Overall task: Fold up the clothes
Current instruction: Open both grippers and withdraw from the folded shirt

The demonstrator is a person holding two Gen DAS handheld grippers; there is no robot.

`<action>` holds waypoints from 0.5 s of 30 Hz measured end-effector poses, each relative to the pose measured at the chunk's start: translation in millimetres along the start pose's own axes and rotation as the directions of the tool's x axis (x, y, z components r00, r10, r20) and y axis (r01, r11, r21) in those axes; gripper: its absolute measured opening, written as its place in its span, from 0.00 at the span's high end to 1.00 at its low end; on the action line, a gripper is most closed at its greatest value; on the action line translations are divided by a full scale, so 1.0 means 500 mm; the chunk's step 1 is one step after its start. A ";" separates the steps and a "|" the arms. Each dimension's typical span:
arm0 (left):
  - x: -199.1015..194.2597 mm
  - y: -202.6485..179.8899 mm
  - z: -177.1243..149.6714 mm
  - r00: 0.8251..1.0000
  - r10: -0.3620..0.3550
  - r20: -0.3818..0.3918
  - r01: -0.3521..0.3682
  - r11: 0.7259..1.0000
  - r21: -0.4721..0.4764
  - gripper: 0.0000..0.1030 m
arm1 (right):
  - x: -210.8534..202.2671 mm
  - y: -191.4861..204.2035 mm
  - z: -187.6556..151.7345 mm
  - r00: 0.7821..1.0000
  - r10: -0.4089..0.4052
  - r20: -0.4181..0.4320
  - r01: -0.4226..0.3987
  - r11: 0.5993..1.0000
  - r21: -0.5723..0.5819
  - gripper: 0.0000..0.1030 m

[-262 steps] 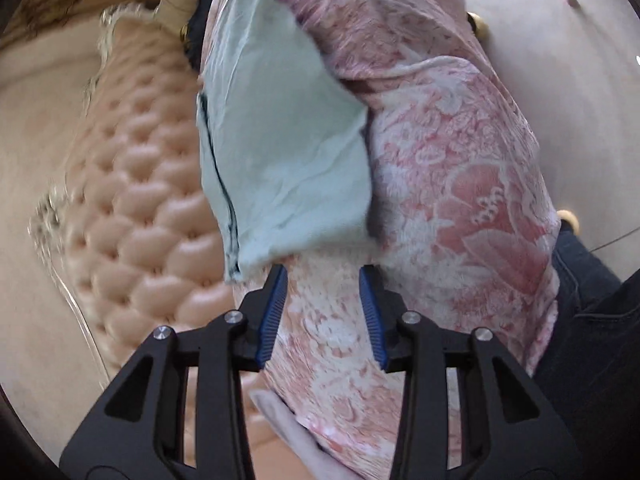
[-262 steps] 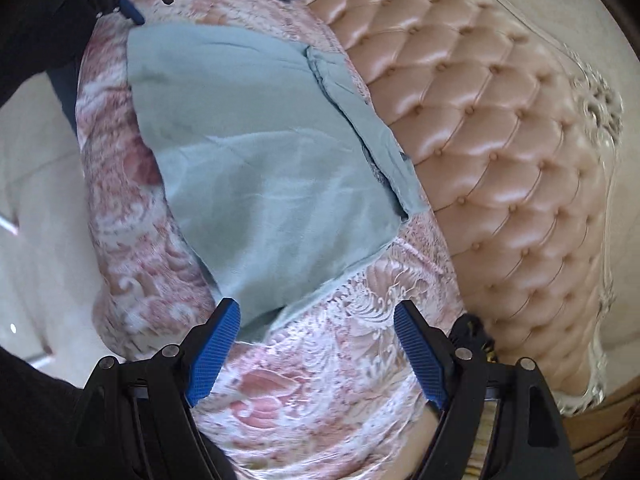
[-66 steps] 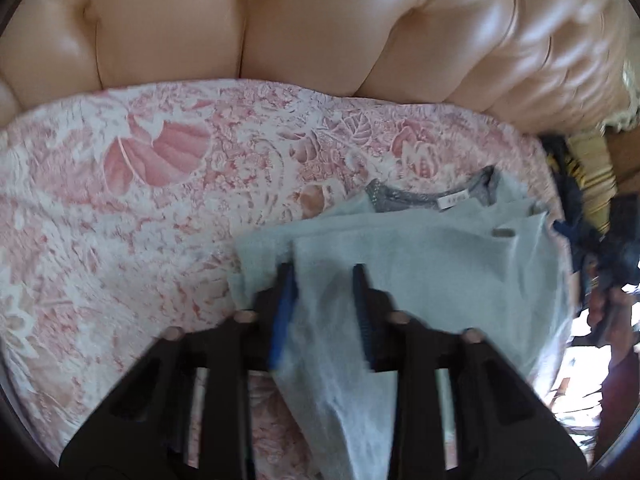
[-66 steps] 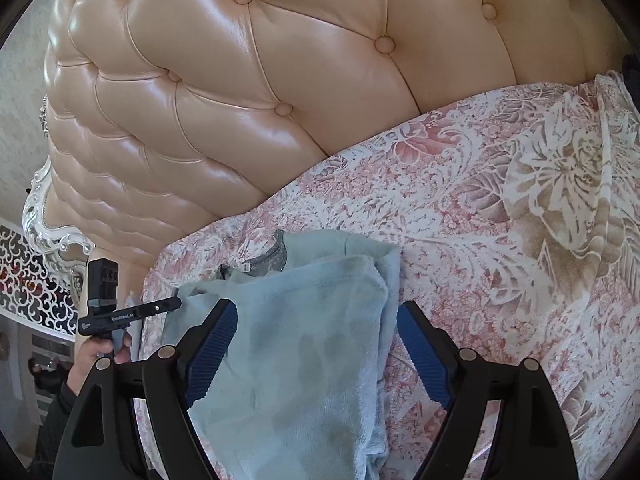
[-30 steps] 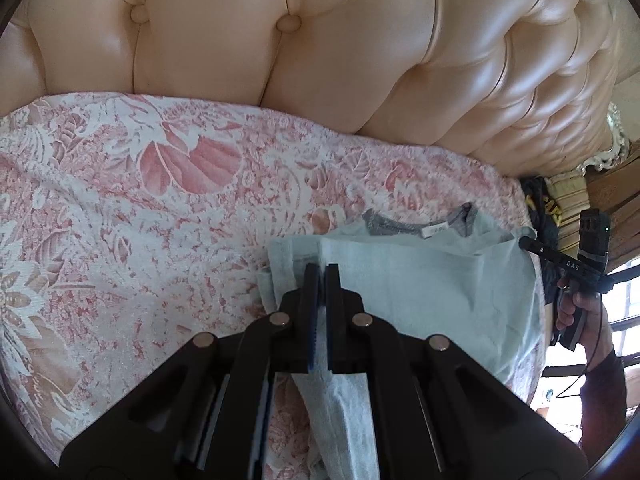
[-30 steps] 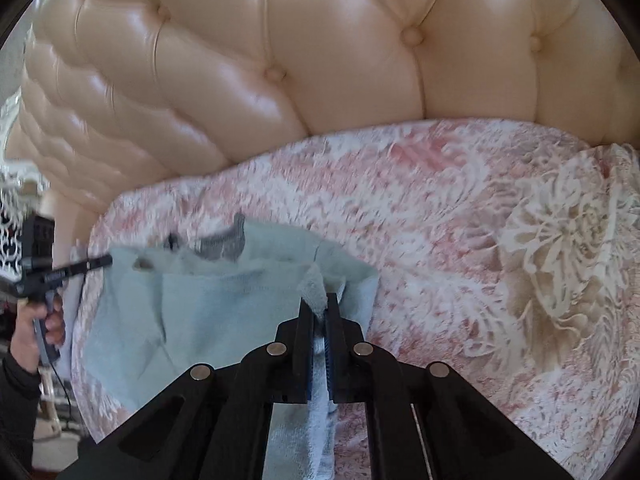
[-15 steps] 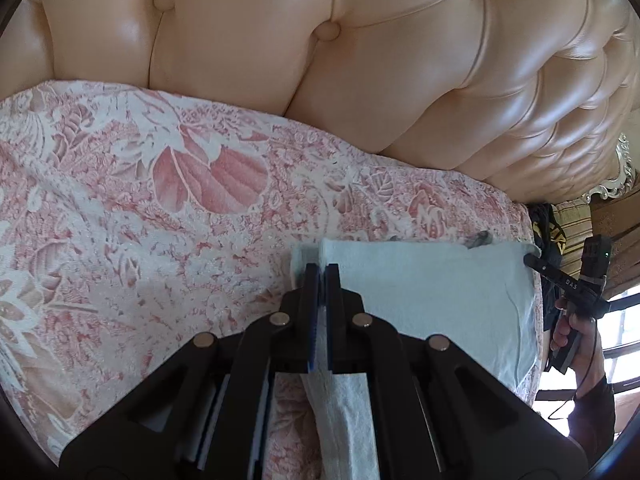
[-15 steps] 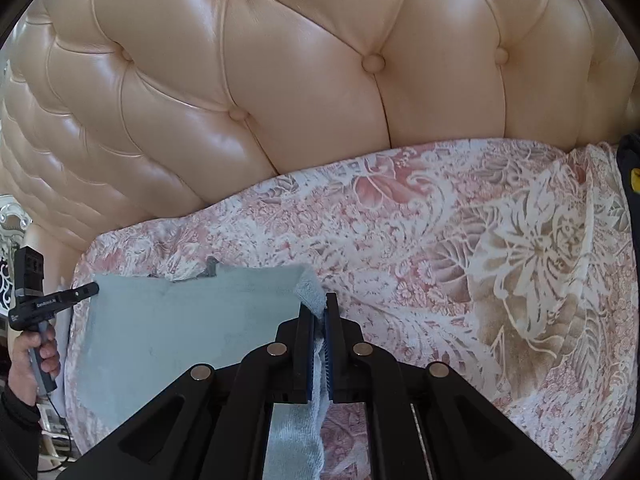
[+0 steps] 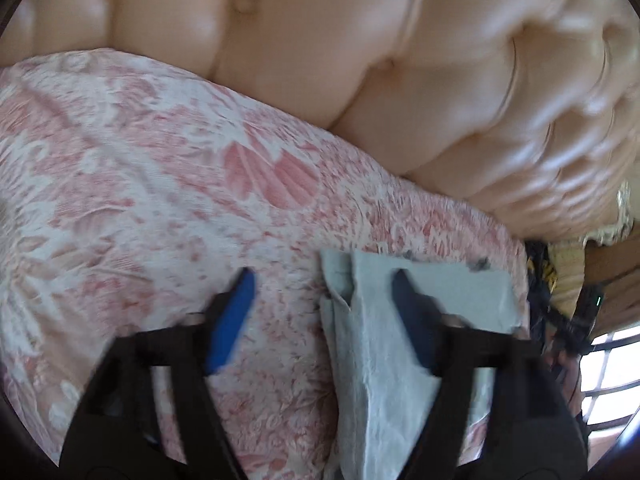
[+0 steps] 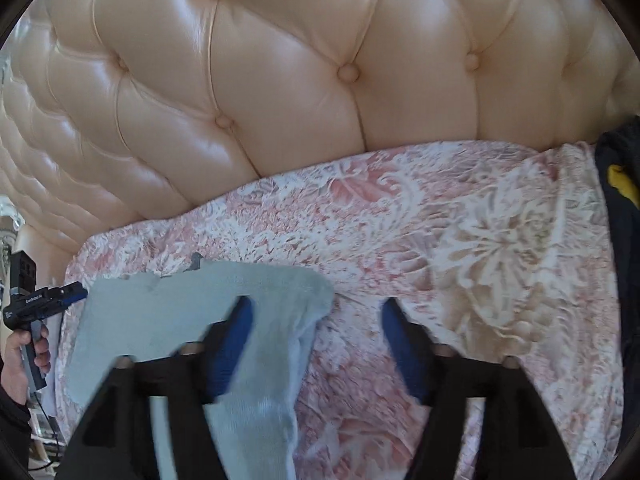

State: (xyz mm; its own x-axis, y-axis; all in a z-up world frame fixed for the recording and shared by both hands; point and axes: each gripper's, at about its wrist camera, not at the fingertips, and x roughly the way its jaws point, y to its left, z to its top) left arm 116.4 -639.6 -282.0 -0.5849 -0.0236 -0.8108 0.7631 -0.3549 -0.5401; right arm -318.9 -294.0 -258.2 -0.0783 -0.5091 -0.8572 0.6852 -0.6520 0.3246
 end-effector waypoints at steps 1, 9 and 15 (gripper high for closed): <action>-0.021 0.006 -0.002 0.999 0.014 0.032 -0.013 1.000 -0.011 0.24 | -0.017 -0.009 -0.004 1.000 0.003 0.008 -0.003 1.000 0.011 0.25; -0.105 -0.026 -0.191 0.939 -0.342 -0.013 0.341 0.938 -0.054 0.61 | -0.183 0.048 -0.122 0.991 0.092 0.097 -0.085 0.994 -0.071 0.23; -0.004 -0.047 -0.286 0.934 -0.345 -0.095 0.326 0.929 -0.177 0.61 | -0.087 0.152 -0.234 0.932 0.361 0.027 -0.362 0.932 0.034 0.22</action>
State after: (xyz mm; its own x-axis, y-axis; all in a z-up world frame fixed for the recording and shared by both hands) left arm 139.0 -497.5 -300.0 -0.7834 0.1895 -0.5920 0.5670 -0.1722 -0.8055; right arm -178.8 -255.4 -242.9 0.1543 -0.7252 -0.6710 0.6420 -0.4426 0.6261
